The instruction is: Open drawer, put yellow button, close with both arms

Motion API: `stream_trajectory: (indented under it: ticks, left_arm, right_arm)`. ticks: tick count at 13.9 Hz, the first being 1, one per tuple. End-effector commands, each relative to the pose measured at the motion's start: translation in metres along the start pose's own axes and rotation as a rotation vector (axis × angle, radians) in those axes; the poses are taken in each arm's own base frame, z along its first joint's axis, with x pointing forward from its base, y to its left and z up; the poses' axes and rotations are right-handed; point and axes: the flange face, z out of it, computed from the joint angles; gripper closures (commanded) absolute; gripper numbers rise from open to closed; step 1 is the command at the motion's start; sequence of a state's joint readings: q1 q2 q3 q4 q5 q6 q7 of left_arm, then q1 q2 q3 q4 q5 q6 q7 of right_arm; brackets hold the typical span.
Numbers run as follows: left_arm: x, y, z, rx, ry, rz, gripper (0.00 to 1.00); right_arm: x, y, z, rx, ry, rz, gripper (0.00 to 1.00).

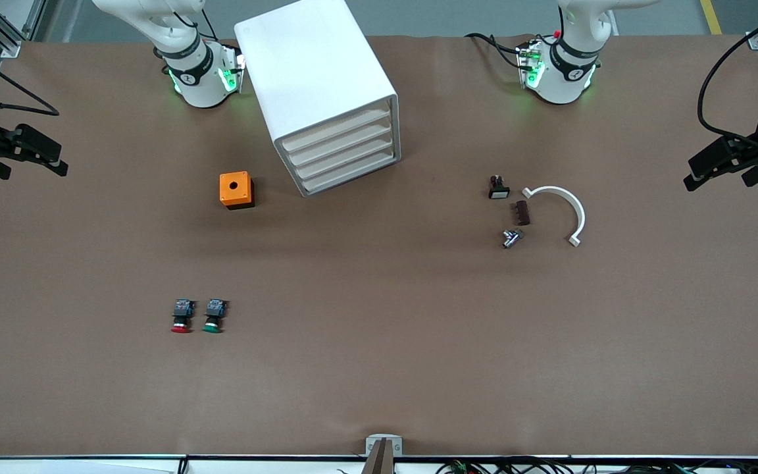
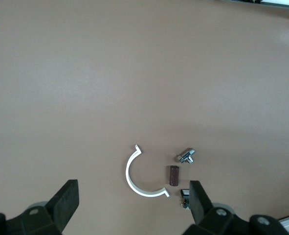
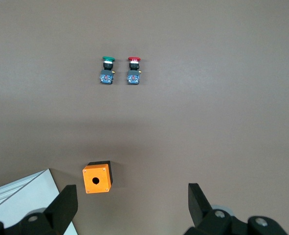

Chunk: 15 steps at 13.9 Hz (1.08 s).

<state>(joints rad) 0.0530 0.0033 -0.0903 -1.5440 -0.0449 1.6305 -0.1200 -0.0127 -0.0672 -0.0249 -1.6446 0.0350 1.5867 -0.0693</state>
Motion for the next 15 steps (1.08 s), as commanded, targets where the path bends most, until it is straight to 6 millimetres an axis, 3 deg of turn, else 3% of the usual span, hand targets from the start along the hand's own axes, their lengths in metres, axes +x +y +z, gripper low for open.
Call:
stream_trajectory:
  ticks: [1,8,15]
  left_arm:
    - [0.011,-0.002,0.001,0.011,-0.020,-0.013,0.01]
    - [0.025,0.006,0.005,0.017,-0.014,-0.003,0.00]
    - [0.010,-0.008,0.023,0.043,-0.164,-0.018,0.00]
  right_arm:
    - [-0.009,0.001,-0.003,0.012,0.007,0.013,0.00]
    - [-0.009,0.001,-0.004,0.012,0.009,0.013,0.00]
    - [-0.009,0.001,-0.004,0.012,0.007,0.013,0.00]
